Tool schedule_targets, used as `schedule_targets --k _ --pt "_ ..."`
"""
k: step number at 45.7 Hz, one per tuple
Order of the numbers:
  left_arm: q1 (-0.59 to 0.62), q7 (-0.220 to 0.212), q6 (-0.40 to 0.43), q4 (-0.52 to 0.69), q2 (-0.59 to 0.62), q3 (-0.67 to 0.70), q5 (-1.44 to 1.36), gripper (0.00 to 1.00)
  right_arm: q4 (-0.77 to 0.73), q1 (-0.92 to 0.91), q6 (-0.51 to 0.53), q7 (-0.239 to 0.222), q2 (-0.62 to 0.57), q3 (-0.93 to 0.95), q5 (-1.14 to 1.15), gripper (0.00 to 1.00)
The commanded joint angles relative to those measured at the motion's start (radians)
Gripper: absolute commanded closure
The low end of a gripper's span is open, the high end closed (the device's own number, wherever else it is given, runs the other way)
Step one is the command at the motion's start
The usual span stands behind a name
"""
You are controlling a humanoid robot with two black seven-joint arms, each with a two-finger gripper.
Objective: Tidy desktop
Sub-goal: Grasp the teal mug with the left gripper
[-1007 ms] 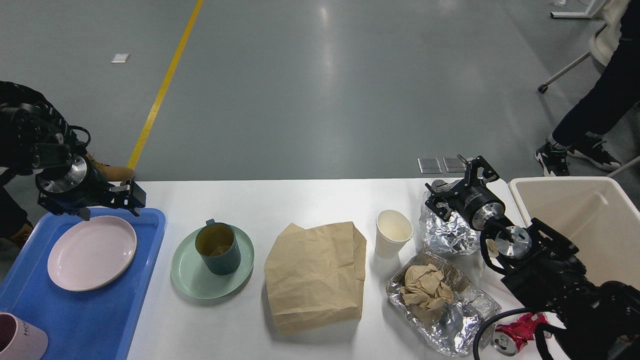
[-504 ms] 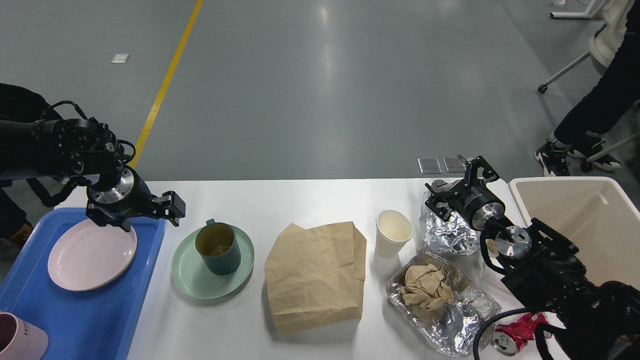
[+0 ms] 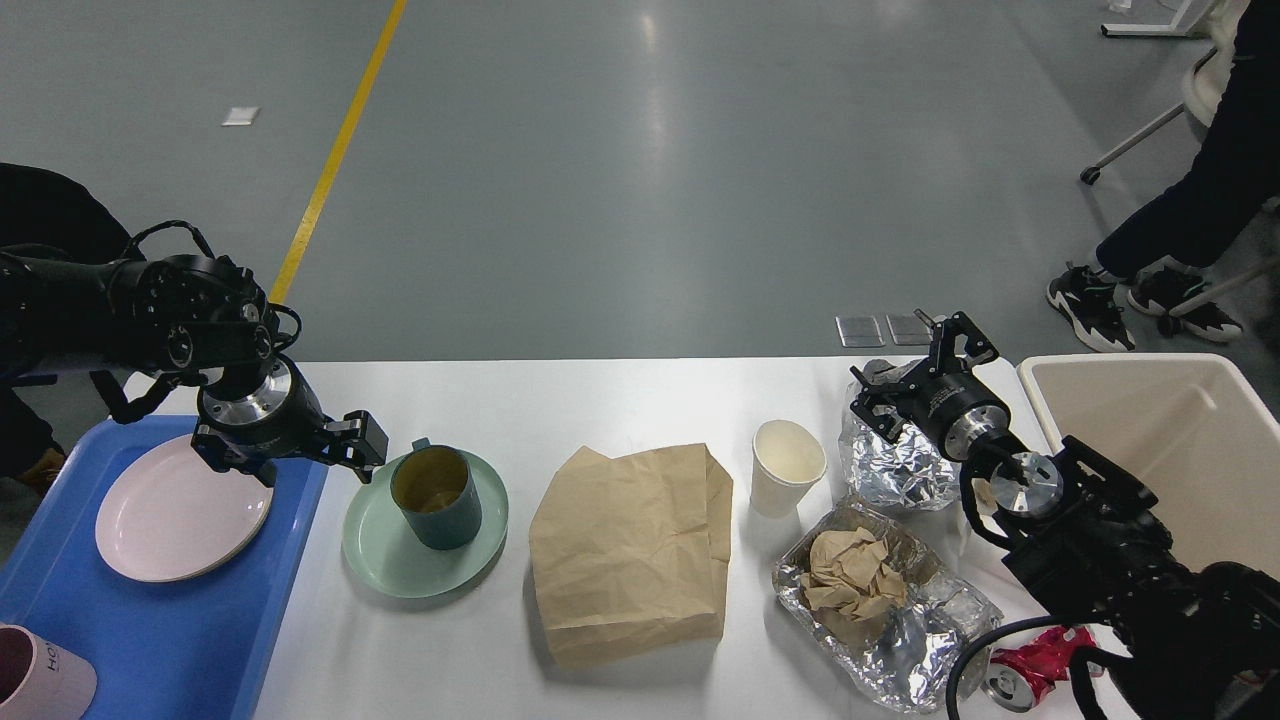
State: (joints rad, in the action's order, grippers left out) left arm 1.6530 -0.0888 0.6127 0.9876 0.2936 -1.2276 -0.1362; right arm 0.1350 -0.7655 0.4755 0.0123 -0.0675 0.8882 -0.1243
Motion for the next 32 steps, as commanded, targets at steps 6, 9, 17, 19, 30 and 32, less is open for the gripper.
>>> schedule_targets --k 6,9,17,19,30,32 --pt "-0.041 0.011 -0.004 -0.056 -0.054 0.043 -0.158 0.04 0.000 0.000 0.000 0.000 0.000 0.000 0.000 0.00" --pt "-0.056 0.009 -0.002 -0.082 -0.065 0.072 -0.163 0.04 0.000 0.000 0.000 0.000 0.000 0.000 0.000 0.00" --pt "-0.094 -0.008 -0.007 -0.101 -0.105 0.129 -0.158 0.04 0.000 0.000 0.000 0.000 0.000 0.000 0.000 0.00" --pt "-0.107 -0.009 -0.013 -0.106 -0.106 0.140 -0.155 0.04 0.000 0.000 0.000 0.000 0.000 0.000 0.000 0.00" --pt "-0.156 -0.006 -0.005 -0.141 -0.108 0.186 -0.154 0.04 0.000 0.000 0.000 0.000 0.000 0.000 0.000 0.00" --pt "-0.162 -0.006 -0.005 -0.142 -0.106 0.186 -0.154 0.04 0.000 0.000 0.000 0.000 0.000 0.000 0.000 0.00"
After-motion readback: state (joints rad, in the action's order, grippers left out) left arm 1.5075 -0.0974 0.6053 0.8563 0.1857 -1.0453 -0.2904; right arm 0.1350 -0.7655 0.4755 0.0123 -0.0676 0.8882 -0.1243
